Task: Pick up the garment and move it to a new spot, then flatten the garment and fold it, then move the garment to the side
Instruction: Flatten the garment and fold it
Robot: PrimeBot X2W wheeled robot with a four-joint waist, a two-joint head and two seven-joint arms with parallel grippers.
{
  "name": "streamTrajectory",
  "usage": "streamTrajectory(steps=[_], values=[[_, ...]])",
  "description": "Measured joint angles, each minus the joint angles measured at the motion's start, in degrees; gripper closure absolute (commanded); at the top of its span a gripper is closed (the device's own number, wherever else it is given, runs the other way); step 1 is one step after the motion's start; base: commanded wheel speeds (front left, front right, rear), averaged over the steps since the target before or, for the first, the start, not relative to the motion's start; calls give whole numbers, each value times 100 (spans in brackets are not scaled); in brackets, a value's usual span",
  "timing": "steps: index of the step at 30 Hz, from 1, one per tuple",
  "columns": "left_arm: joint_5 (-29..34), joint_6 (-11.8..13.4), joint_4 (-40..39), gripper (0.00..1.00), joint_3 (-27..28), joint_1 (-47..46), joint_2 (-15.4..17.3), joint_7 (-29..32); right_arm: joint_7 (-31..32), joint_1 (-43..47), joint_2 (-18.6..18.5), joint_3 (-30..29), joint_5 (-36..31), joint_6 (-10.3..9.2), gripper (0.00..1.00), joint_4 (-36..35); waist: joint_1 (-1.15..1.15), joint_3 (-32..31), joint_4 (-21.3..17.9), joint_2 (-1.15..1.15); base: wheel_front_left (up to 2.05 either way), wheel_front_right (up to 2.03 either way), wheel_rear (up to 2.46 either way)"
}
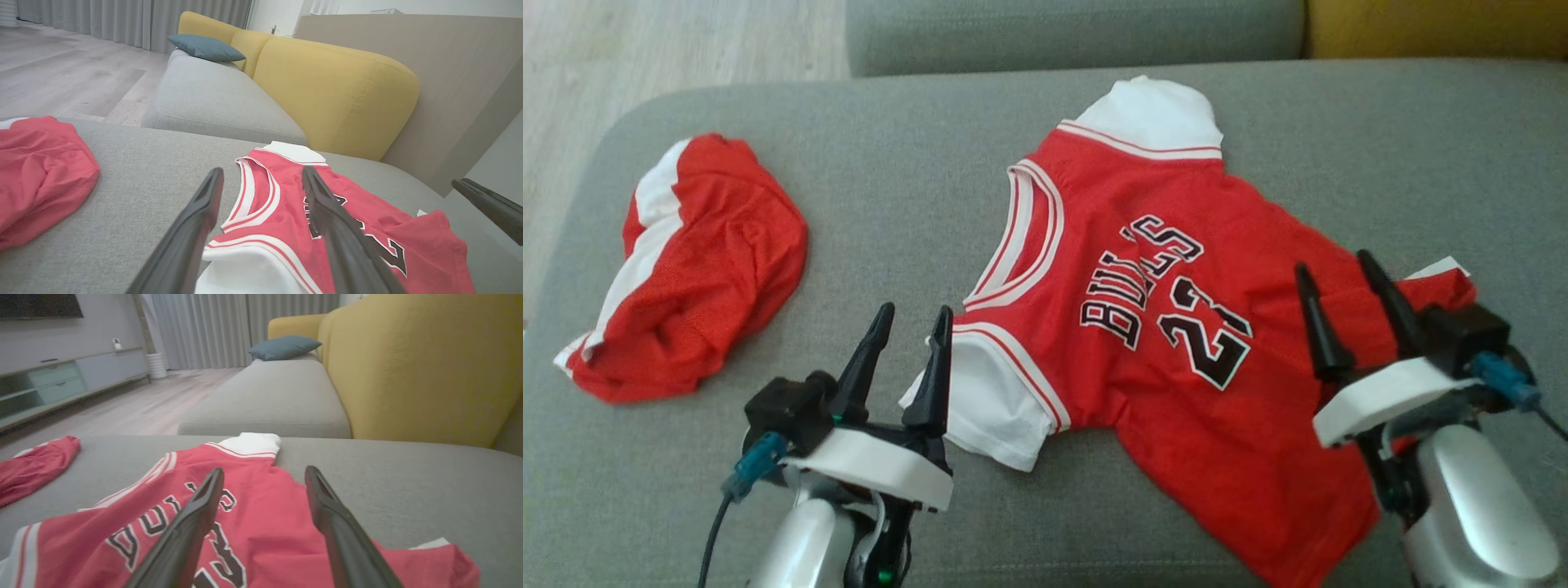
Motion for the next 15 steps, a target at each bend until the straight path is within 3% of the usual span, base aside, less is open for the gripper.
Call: streamTrajectory(steps=[9,15], values=[[13,-66,14,0,-158,-327,-3,0,706,-967,-67,-697,-405,0,0,470,0,542,170,0,0,0,0],[54,-122,43,0,-180,-592,-4,0,1278,-1841,-528,-668,-404,0,0,1348,0,1002,392,0,0,0,0]])
